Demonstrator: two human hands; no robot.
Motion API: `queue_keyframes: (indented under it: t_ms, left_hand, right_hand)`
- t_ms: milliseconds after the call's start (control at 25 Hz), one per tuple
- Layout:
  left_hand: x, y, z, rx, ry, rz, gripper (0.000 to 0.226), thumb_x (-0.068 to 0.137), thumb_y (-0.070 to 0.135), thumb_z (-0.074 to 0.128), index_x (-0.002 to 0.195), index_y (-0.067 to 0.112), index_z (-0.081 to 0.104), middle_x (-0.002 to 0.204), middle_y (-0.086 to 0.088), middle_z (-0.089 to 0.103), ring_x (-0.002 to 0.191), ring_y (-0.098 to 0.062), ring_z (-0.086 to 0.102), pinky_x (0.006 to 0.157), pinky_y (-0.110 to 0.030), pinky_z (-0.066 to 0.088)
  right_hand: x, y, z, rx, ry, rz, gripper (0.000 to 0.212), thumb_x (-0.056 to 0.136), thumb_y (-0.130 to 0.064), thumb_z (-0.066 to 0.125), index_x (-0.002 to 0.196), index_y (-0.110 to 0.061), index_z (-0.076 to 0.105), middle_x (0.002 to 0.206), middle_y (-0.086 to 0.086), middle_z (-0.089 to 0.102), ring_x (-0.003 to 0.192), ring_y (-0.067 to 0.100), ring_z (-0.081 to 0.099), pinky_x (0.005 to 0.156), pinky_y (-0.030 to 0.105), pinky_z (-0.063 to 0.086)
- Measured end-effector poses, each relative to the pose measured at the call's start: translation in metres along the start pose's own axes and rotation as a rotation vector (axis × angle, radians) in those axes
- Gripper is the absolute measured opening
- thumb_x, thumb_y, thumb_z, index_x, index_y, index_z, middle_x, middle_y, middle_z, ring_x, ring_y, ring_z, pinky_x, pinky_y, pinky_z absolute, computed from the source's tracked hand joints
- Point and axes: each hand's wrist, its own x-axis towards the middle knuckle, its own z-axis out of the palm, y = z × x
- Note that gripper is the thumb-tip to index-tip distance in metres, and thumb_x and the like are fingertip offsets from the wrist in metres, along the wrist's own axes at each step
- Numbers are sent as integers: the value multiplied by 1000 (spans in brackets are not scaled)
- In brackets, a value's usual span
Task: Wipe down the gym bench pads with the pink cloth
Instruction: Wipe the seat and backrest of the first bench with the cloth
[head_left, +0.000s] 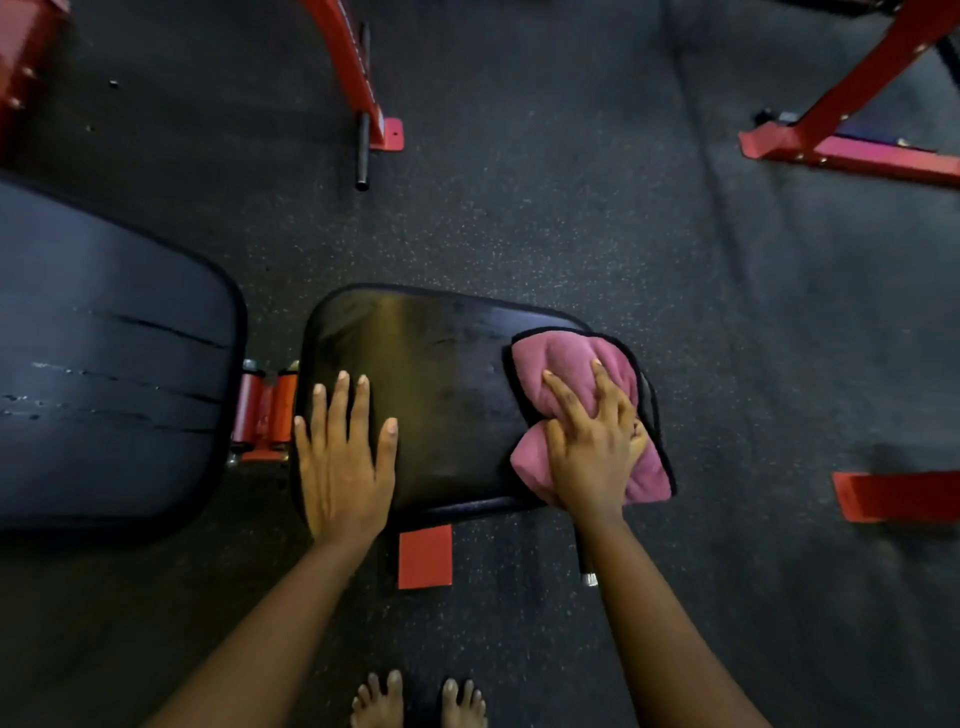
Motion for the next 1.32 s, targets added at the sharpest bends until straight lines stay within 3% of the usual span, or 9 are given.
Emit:
queue_keyframes:
  t_ms: [160, 280, 360, 480, 600, 760, 920, 1160, 1320]
  left_hand:
    - [-1, 1, -3, -7, -1, -11, 69, 91, 54, 12, 146, 15, 27, 156, -5, 22, 146, -23, 12, 118, -47, 9]
    - [-2, 23, -1, -42, 9, 66, 64, 92, 49, 20, 144, 14, 33, 153, -6, 28, 144, -22, 17, 118, -46, 9]
    - [2, 44, 7, -1, -32, 195, 60, 96, 48, 20, 142, 14, 36, 151, -7, 34, 142, -21, 20, 116, -43, 9]
    - [11, 57, 18, 147, -94, 241, 65, 97, 50, 5, 142, 15, 36, 150, -6, 36, 141, -21, 20, 115, -44, 11]
    - [8, 57, 19, 221, -108, 216, 64, 96, 50, 3, 144, 18, 31, 153, -5, 31, 143, -20, 16, 114, -45, 12]
    - [10, 60, 19, 258, -115, 209, 61, 96, 49, 7, 145, 19, 28, 152, -5, 31, 143, -22, 17, 114, -45, 13]
    - [9, 60, 19, 274, -104, 209, 59, 92, 45, 24, 145, 18, 28, 153, -6, 30, 143, -21, 16, 114, -45, 13]
    - [9, 62, 18, 300, -112, 205, 60, 92, 45, 23, 144, 16, 31, 152, -8, 31, 143, -23, 17, 115, -45, 10]
    - [8, 62, 18, 280, -116, 202, 62, 92, 46, 21, 144, 14, 30, 152, -9, 30, 144, -25, 18, 116, -48, 12]
  right_hand:
    - [29, 7, -17, 165, -30, 190, 45, 85, -26, 46, 127, -42, 53, 150, 5, 30, 129, 33, 32, 100, 62, 31]
    - [48, -19, -20, 66, 95, -182, 51, 77, -33, 40, 124, -40, 56, 143, 11, 42, 120, 37, 44, 91, 50, 39]
    - [90, -59, -17, 25, 79, -446, 50, 78, -34, 40, 125, -41, 56, 140, 10, 46, 119, 34, 47, 87, 45, 38]
    - [171, -107, -7, -87, -346, -694, 46, 90, -32, 41, 134, -44, 44, 143, 5, 43, 124, 29, 43, 96, 45, 34]
    - [208, -105, 16, -43, -727, -703, 46, 94, -30, 44, 139, -40, 37, 144, 4, 44, 126, 29, 44, 105, 40, 33]
    - [206, -64, 13, 65, -766, -642, 60, 85, -44, 39, 143, -31, 34, 141, 7, 47, 123, 29, 47, 102, 36, 33]
    - [199, -15, -3, 202, -716, -522, 65, 75, -41, 36, 140, -30, 40, 139, 5, 51, 120, 26, 50, 99, 36, 35]
    - [143, 41, -18, 610, -436, -23, 50, 89, -20, 52, 135, -39, 42, 141, -3, 48, 126, 18, 46, 97, 21, 31]
    - [56, 56, -10, 950, -242, 384, 41, 95, -23, 47, 133, -38, 42, 134, 11, 54, 122, 26, 51, 100, 29, 41]
